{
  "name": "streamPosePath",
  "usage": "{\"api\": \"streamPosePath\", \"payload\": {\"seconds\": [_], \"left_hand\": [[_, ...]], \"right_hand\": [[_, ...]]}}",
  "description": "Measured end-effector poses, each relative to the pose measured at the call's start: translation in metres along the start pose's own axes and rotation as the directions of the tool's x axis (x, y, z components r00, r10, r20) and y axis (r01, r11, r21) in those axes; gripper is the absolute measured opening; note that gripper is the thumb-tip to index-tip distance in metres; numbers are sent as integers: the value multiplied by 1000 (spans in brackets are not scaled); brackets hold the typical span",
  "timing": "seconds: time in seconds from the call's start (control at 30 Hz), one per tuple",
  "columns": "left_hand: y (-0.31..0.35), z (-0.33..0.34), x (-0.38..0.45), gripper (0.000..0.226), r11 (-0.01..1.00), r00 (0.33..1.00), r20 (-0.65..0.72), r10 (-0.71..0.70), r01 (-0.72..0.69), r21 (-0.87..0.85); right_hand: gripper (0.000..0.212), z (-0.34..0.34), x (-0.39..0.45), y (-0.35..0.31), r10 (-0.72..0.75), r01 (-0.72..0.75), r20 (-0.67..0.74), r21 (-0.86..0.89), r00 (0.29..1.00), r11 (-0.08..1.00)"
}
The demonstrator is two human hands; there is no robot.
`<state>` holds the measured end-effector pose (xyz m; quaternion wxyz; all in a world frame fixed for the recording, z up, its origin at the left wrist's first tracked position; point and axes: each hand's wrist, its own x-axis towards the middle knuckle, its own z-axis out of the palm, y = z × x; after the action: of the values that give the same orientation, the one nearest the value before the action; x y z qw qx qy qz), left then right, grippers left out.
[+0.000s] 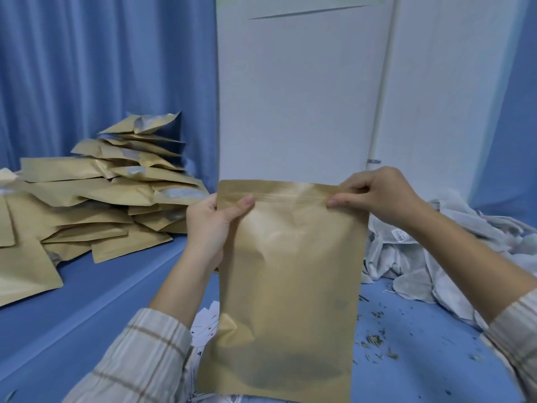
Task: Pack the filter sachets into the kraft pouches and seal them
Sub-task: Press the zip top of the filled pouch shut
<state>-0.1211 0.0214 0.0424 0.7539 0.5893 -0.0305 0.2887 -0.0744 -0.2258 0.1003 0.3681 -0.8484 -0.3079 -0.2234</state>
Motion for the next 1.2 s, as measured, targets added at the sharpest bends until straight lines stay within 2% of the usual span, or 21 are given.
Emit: {"api": "streamPosePath", "payload": {"seconds": [0.1, 0.17, 0.27, 0.37, 0.5, 0.6, 0.73, 0.83, 0.9, 0.97, 1.07, 1.13, 1.2], "left_hand": [[0, 8, 0, 12, 1000, 999, -50, 8, -7, 16], [-1, 12, -1, 13, 996, 995, -80, 65, -60, 66], [0, 23, -8, 11, 975, 984, -31, 174, -168, 148], [2, 32, -12, 7, 965, 981, 40, 188, -192, 181], [6, 29, -15, 13, 985, 985, 89, 150, -156, 68], [5, 29, -16, 21, 984, 985, 19, 173, -173, 45], [1, 35, -19, 29, 961, 965, -25, 263, -259, 91], [-3, 38, -20, 27, 949, 955, -25, 294, -289, 125], [-6, 38, -19, 24, 943, 956, -11, 294, -289, 165], [-9, 40, -19, 23, 940, 956, 8, 293, -289, 183], [-13, 46, -23, 25, 930, 953, 32, 300, -300, 211], [-14, 45, -24, 27, 935, 955, -1, 296, -290, 204], [-12, 41, -22, 29, 937, 949, -48, 310, -297, 186]], "right_hand": [[42, -6, 5, 3, 24, -24, -18, 16, 1000, 1000], [53, -9, 8, 0, 15, -13, 36, -36, 999, 999], [41, 4, 14, -20, -29, 58, 167, -168, 986, 984], [25, 19, 25, -39, -76, 129, 224, -230, 972, 965], [18, 19, 32, -46, -64, 111, 206, -223, 976, 968], [20, 18, 32, -48, -44, 95, 226, -218, 973, 971], [27, 21, 32, -54, -69, 117, 240, -194, 968, 974], [28, 23, 32, -54, -77, 110, 173, -185, 982, 977], [30, 22, 30, -55, -96, 142, 213, -215, 972, 966], [24, 22, 28, -58, -96, 169, 269, -262, 958, 950], [16, 23, 30, -62, -109, 186, 231, -341, 967, 922], [21, 22, 30, -61, -136, 213, 218, -387, 966, 897], [41, 20, 27, -55, -150, 226, 194, -462, 969, 858]]}}
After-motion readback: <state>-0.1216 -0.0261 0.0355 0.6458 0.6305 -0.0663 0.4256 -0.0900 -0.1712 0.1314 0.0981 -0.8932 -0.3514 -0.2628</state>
